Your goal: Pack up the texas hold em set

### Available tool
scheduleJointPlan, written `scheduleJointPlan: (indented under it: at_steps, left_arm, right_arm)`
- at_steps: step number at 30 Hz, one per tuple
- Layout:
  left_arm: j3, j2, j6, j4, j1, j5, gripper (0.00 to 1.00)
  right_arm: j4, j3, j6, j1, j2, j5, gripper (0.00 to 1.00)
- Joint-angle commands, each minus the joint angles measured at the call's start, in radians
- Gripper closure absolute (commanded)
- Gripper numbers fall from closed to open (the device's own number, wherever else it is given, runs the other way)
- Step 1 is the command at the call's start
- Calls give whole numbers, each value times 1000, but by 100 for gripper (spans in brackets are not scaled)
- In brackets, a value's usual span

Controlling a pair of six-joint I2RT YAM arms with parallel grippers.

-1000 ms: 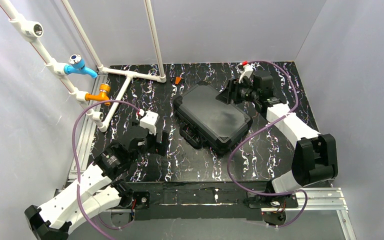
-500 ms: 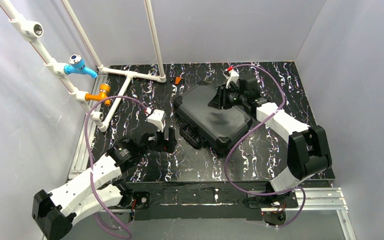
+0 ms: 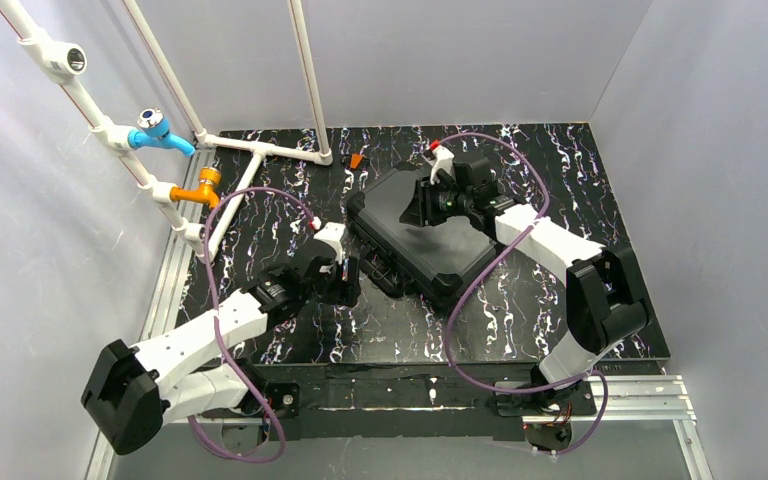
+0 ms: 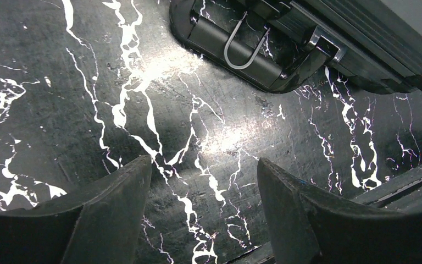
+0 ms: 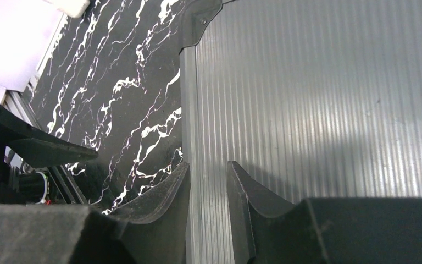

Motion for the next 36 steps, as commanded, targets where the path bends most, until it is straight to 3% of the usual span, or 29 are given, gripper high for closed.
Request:
scheduleJointPlan:
  at_steps: [1,11,25,36]
  left_arm:
    - [-7,41,-15,38,12,25,33]
    - [-13,138,-17,87,32,51,49]
    - [3,312,-25,184,62,99,59]
    - [46,435,-20,242,66,135,78]
  right_arm:
    - [-25,39,-32,25,11,30,62]
    - [-54,-53,-65,39,23,72,62]
    - [-94,-164,-118,38,3,96,62]
    - [-119,-213,-159,38,-21,75,62]
